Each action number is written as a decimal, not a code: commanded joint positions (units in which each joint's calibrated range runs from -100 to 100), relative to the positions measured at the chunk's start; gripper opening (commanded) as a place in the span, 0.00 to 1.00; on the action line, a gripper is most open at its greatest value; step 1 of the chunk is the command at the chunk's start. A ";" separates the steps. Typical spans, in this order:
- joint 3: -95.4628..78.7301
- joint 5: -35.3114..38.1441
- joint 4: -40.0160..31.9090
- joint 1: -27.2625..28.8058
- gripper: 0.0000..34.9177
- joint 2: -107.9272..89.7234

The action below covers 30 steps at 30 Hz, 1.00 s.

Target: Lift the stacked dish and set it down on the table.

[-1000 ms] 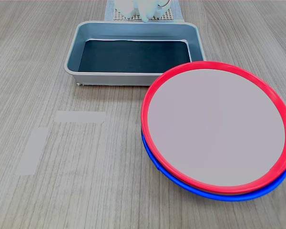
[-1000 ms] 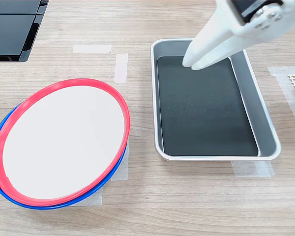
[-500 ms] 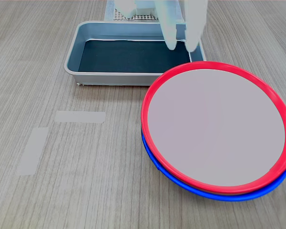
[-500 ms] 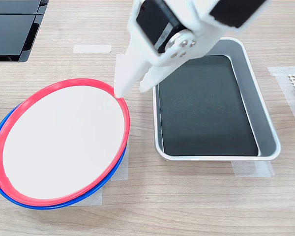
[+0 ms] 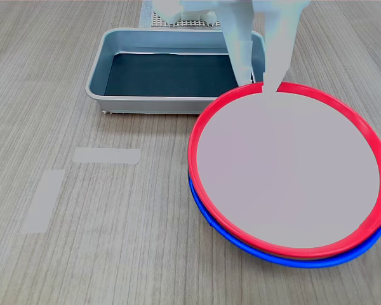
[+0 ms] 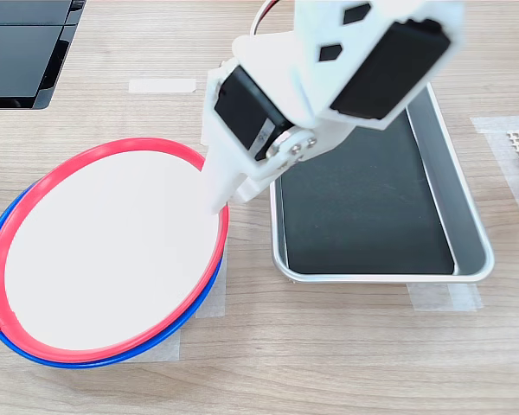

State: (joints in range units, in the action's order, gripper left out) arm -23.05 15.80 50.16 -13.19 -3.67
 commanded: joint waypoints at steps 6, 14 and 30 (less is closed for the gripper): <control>3.52 0.05 -4.06 -0.98 0.12 2.69; 4.89 -0.15 -5.14 -0.98 0.01 2.51; 7.25 -3.96 -2.16 1.00 0.00 -4.74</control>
State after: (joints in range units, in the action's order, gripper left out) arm -19.51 12.92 47.23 -13.45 -4.52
